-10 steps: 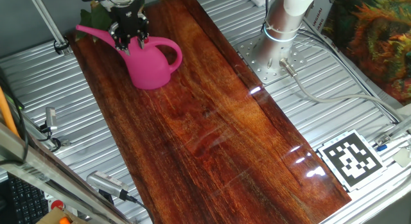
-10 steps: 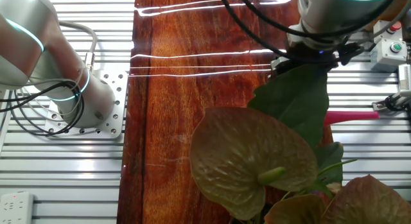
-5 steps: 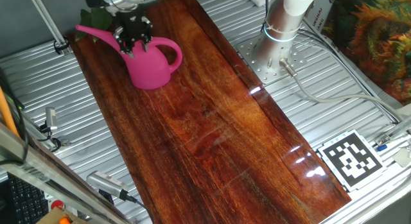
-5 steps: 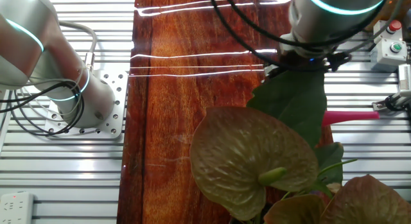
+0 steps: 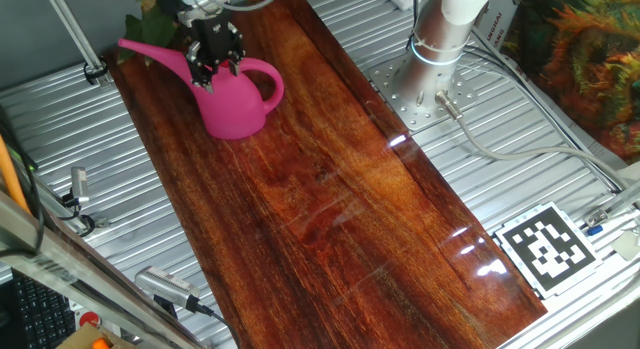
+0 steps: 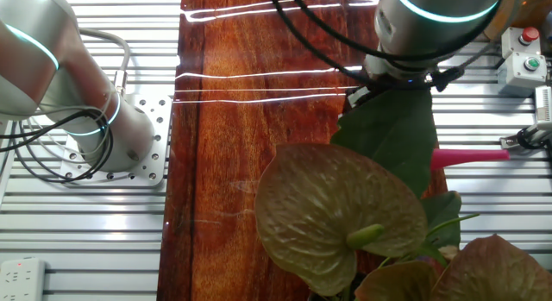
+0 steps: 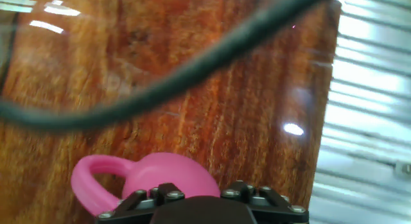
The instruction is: Water the plant
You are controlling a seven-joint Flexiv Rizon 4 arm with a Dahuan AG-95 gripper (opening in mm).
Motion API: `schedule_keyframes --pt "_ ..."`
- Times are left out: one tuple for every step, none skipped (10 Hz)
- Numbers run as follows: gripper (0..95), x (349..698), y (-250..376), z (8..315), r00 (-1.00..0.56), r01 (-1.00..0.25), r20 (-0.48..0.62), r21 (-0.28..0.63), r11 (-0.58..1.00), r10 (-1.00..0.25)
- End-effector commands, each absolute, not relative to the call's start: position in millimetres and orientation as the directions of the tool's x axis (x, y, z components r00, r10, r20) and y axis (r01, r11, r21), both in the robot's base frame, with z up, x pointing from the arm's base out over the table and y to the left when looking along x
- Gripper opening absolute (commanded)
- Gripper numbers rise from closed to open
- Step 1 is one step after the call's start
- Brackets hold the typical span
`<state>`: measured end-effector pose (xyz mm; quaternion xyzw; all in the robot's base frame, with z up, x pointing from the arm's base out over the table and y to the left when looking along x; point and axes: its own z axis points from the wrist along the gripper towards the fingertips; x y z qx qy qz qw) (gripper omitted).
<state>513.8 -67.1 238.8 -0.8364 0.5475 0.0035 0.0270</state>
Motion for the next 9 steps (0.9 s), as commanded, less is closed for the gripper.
schedule_keyframes --pt "57.0 502 -65 236 0.446 -0.894 -0.035 -0.053 -0.444 -0.894" --pt "57.0 500 -65 235 0.445 -0.895 -0.036 -0.053 -0.443 -0.895" --pt "57.0 498 -66 236 0.433 -0.901 -0.035 -0.052 -0.431 -0.901" --pt "57.0 497 -68 237 0.437 -0.899 -0.031 -0.048 -0.435 -0.899" --pt "57.0 497 -70 239 0.450 -0.893 -0.021 -0.044 -0.448 -0.893" --pt "57.0 496 -74 241 0.450 -0.893 -0.014 -0.040 -0.449 -0.893" --pt "38.0 496 -79 246 0.484 -0.875 -0.009 -0.038 -0.483 -0.875" --pt "57.0 498 -84 250 0.526 -0.850 0.009 -0.031 -0.526 -0.850" --pt "57.0 502 -88 254 0.566 -0.824 0.018 -0.026 -0.566 -0.824"
